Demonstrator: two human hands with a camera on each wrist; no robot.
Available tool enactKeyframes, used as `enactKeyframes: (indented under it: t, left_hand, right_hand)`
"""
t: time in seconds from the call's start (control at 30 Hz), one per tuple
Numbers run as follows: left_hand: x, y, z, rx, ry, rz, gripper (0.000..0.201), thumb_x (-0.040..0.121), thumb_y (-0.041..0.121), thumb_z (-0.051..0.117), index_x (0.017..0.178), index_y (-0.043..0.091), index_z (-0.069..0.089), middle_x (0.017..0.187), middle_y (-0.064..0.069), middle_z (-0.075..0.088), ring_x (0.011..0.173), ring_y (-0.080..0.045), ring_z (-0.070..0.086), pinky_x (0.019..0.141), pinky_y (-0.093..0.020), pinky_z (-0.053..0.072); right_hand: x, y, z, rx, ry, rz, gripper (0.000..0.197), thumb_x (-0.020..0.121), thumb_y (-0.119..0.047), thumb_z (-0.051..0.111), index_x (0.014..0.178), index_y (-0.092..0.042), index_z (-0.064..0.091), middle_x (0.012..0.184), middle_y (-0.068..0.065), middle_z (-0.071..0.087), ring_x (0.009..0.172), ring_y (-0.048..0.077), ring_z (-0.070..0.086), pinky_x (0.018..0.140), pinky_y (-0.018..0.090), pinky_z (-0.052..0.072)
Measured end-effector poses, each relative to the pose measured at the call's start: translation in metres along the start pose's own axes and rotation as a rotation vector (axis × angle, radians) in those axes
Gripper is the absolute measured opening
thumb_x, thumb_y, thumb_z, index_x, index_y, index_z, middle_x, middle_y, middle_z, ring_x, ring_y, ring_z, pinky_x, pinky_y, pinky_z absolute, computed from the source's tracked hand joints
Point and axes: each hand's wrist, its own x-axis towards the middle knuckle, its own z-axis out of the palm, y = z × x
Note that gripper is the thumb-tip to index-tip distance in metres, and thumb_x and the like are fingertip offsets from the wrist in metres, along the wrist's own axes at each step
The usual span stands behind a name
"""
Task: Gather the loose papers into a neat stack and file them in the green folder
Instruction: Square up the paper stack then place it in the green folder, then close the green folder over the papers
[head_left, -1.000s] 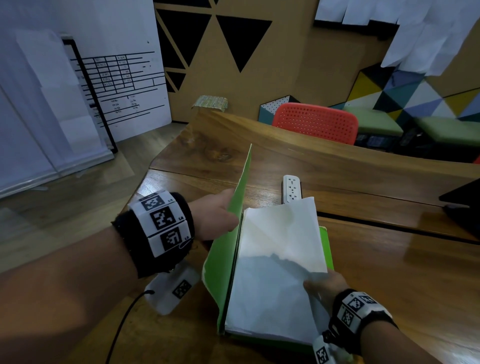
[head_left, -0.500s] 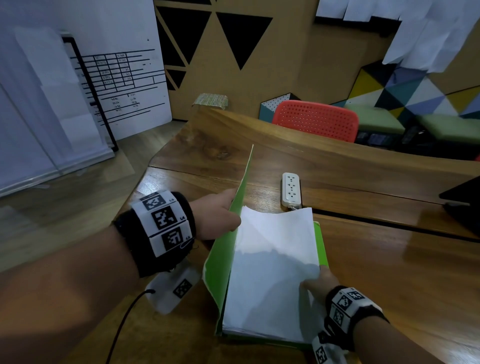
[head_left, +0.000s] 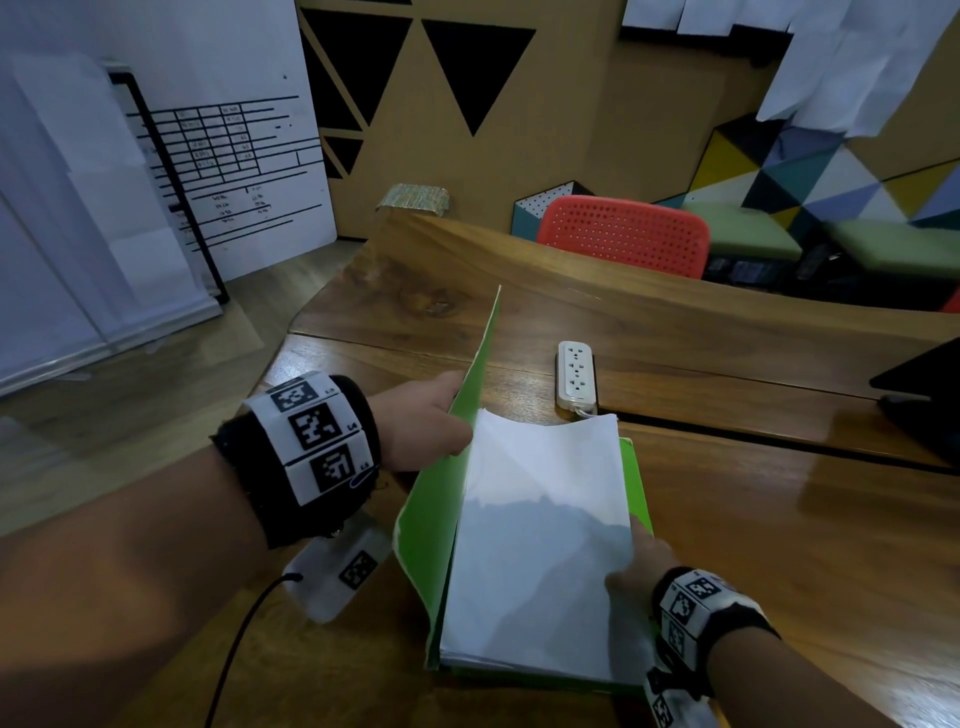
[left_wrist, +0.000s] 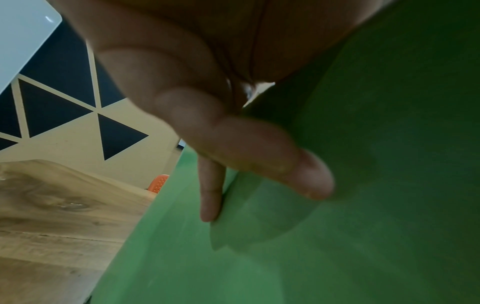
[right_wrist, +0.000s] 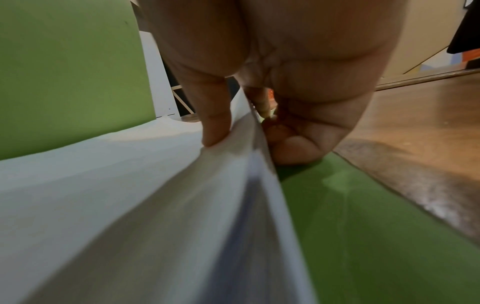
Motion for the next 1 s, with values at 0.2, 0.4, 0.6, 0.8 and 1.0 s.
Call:
enactKeyframes:
  t: [0.2, 0.4, 0.6, 0.8, 1.0]
  left_hand:
    - [-0.004, 0.003, 0.003, -0.030, -0.007, 0.019, 0.073, 0.060, 0.020, 0.047, 0.133, 0.025, 0.037, 0.111, -0.013, 0.061, 0.099, -0.031, 0.062, 0.081, -0.042, 0.057]
    - [-0.004, 0.005, 0.013, -0.028, -0.005, 0.031, 0.083, 0.056, 0.029, 0.046, 0.138, 0.027, 0.031, 0.116, -0.012, 0.062, 0.101, -0.030, 0.062, 0.089, -0.044, 0.053]
    - [0.002, 0.007, 0.025, -0.095, 0.010, 0.026, 0.077, 0.077, 0.035, 0.056, 0.145, 0.029, 0.021, 0.117, -0.011, 0.064, 0.096, -0.026, 0.068, 0.082, -0.038, 0.057]
    - [0.009, 0.017, 0.067, -0.328, -0.180, 0.125, 0.057, 0.092, 0.051, 0.032, 0.144, 0.030, 0.022, 0.140, -0.007, 0.047, 0.057, -0.014, 0.061, 0.051, -0.024, 0.050]
    - [0.035, -0.021, 0.092, -0.238, -0.033, 0.031, 0.048, 0.094, 0.039, 0.038, 0.138, 0.017, 0.040, 0.127, -0.007, 0.058, 0.090, -0.020, 0.063, 0.081, -0.031, 0.050]
  right_hand:
    - [0.002, 0.003, -0.003, -0.042, -0.051, 0.025, 0.087, 0.075, -0.018, 0.069, 0.146, -0.021, 0.018, 0.131, 0.016, 0.045, 0.119, 0.034, 0.051, 0.093, 0.036, 0.048]
    - [-0.005, 0.004, -0.011, -0.073, -0.084, 0.090, 0.115, 0.065, -0.038, 0.078, 0.149, -0.029, -0.001, 0.140, 0.017, 0.032, 0.123, 0.036, 0.045, 0.097, 0.046, 0.046]
    - [-0.056, -0.030, -0.053, 0.113, 0.008, -0.121, 0.100, 0.060, -0.070, 0.064, 0.141, -0.020, 0.033, 0.131, 0.006, 0.049, 0.115, 0.023, 0.051, 0.088, 0.034, 0.047]
    - [-0.116, -0.072, -0.069, 0.447, -0.149, -0.311, 0.085, 0.062, -0.061, 0.072, 0.129, -0.024, 0.036, 0.096, 0.004, 0.062, 0.069, 0.012, 0.059, 0.058, 0.029, 0.050]
    - [-0.078, -0.011, -0.056, 0.178, -0.015, -0.123, 0.056, 0.072, -0.002, 0.072, 0.122, -0.012, 0.048, 0.092, 0.003, 0.068, 0.079, 0.017, 0.066, 0.059, 0.027, 0.053]
